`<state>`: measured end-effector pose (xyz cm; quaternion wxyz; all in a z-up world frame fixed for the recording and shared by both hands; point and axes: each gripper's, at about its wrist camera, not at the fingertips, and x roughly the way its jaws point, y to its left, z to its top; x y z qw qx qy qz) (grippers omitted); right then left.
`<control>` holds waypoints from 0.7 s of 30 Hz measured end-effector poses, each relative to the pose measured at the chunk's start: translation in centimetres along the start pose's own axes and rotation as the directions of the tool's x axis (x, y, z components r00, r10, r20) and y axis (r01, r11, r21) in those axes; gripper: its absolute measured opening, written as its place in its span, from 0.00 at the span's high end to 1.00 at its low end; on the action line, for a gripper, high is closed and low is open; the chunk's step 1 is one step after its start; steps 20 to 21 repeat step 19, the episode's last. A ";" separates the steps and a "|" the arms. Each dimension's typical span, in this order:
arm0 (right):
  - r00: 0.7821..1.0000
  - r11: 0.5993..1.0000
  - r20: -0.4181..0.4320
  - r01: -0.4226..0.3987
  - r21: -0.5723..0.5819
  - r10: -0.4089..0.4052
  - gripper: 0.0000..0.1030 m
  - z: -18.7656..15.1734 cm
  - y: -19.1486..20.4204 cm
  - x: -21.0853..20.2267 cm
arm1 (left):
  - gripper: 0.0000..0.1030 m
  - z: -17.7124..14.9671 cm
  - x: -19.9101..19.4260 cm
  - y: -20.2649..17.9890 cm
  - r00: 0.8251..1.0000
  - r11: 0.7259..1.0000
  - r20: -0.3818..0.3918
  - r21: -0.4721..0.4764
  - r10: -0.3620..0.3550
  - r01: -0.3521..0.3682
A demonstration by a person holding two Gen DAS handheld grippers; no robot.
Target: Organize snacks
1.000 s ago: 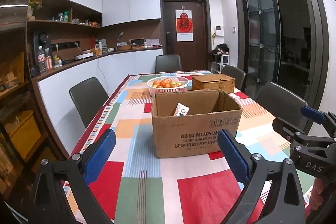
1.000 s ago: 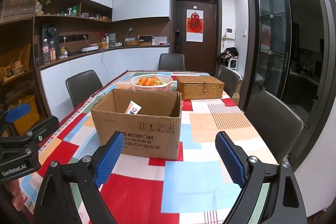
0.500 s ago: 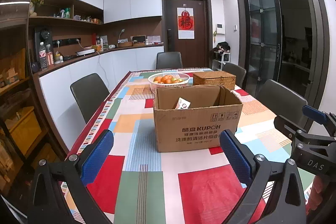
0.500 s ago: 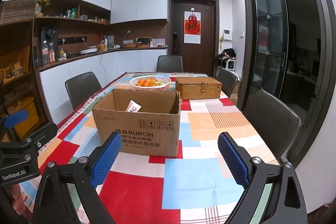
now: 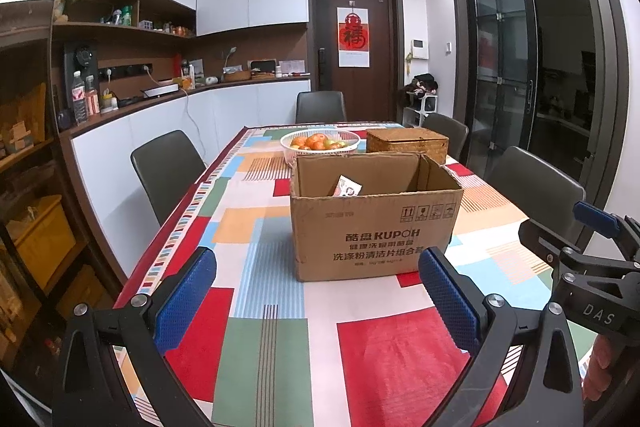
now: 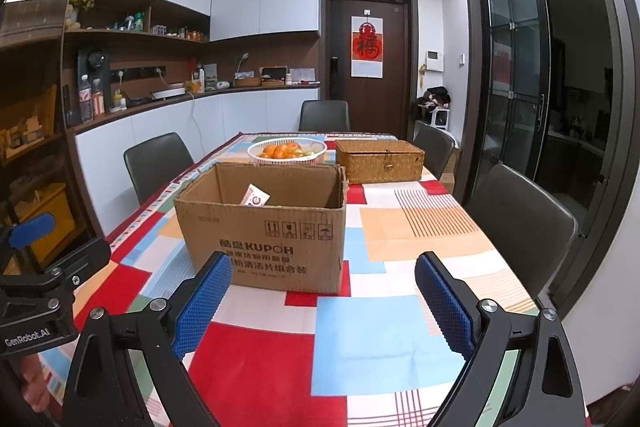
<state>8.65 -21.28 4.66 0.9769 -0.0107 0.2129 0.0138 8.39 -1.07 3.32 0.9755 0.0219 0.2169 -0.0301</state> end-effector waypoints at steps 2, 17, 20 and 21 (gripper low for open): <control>1.000 1.000 -0.006 -0.003 0.001 0.003 0.09 -0.1 0.1 0.1 | 0.00 0.0 0.0 0.0 1.000 1.000 0.002 0.000 0.001 -0.001; 1.000 1.000 -0.001 -0.001 -0.003 0.001 0.09 -0.2 0.4 0.0 | 0.00 0.2 -0.5 0.1 1.000 1.000 0.020 0.000 0.003 -0.003; 1.000 1.000 0.000 0.000 -0.005 0.000 0.09 -0.2 0.5 0.0 | 0.00 0.3 -0.6 0.1 1.000 1.000 0.021 -0.001 0.006 -0.006; 1.000 1.000 0.000 0.000 -0.005 0.000 0.09 -0.2 0.5 0.0 | 0.00 0.3 -0.6 0.1 1.000 1.000 0.021 -0.001 0.006 -0.006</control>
